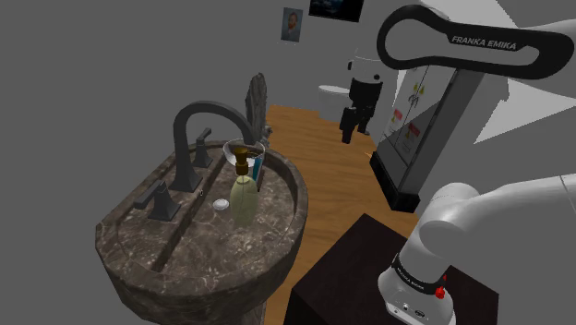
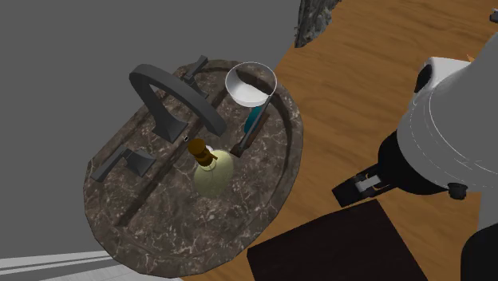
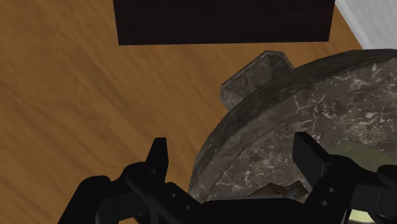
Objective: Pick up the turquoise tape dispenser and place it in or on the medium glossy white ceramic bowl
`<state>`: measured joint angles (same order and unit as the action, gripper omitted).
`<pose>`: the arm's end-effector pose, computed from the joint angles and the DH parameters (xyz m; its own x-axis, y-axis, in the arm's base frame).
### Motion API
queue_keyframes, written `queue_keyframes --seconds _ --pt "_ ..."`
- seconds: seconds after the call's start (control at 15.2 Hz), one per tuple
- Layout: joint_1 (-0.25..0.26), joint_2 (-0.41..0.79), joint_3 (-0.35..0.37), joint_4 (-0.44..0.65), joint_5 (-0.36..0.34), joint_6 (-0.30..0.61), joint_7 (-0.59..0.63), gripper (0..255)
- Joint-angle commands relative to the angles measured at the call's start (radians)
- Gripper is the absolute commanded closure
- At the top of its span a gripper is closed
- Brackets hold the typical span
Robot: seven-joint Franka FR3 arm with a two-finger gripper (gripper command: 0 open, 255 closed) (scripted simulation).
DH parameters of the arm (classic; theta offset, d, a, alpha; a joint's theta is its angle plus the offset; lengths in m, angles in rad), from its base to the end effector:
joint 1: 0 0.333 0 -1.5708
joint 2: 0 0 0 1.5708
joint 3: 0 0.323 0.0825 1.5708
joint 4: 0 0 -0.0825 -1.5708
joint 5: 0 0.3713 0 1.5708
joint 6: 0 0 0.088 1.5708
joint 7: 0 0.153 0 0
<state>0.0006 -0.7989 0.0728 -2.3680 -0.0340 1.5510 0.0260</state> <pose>0.2821 0.0204 0.5457 0.9996 0.0238 -0.0171 0.0252 -0.9959 0.0865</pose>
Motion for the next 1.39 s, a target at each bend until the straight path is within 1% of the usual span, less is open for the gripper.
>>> queue_keyframes --seconds 0.0,0.4,0.73,1.06,1.32 --pt "0.000 0.000 0.000 0.000 0.000 0.000 0.000 0" --pt "-0.010 0.114 0.064 -0.070 0.047 0.229 0.128 0" --pt "-0.024 0.252 0.118 -0.083 0.065 0.419 0.234 0" --pt "-0.047 0.419 0.172 -0.055 0.055 0.597 0.346 0" --pt "-0.070 0.566 0.210 -0.003 0.018 0.720 0.447 0"
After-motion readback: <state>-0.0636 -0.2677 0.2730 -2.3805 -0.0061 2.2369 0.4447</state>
